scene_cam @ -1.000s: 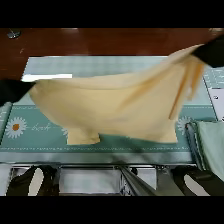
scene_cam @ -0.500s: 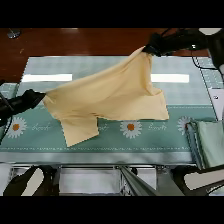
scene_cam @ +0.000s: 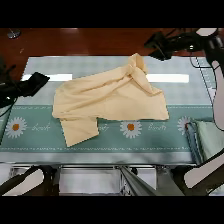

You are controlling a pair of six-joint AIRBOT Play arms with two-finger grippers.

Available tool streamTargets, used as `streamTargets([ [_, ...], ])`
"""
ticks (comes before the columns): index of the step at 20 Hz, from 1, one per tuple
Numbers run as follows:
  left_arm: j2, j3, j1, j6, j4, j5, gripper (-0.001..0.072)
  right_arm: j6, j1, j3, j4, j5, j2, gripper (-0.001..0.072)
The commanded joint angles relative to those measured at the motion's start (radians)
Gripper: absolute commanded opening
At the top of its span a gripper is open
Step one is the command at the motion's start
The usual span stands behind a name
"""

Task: Fold the shirts.

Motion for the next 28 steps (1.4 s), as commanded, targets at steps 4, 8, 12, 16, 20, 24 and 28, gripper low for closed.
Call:
streamTargets([
  [4,-0.047,0.037,0.229,-0.134,0.195,-0.487,0.0701,-0.058,-0.169,-0.211,-0.518,0.311,0.224,0.0619],
  [8,-0.048,-0.196,0.282,-0.134,0.212,-0.538,0.0701,-0.05,-0.223,-0.787,-0.416,0.019,0.465,0.0619],
  [12,-0.048,-0.28,0.261,-0.124,0.186,-0.476,0.0701,-0.164,-0.264,-1.126,-0.204,-0.149,0.627,0.0619],
  [16,-0.073,-0.27,0.256,-0.032,0.051,-0.38,0.0701,-0.213,-0.262,-1.204,-0.146,-0.12,0.674,0.0619],
  [20,-0.177,-0.264,0.227,0.07,-0.11,-0.387,0.07,-0.232,-0.262,-1.212,-0.051,-0.13,0.684,0.0619],
  [24,-0.209,-0.249,0.161,0.122,-0.129,-0.359,0.0664,-0.23,-0.265,-1.212,-0.031,-0.137,0.684,0.0619],
  [28,-0.209,-0.183,0.157,0.151,-0.128,-0.434,0.0018,-0.188,-0.346,-1.211,-0.153,-0.135,0.684,0.0619],
])
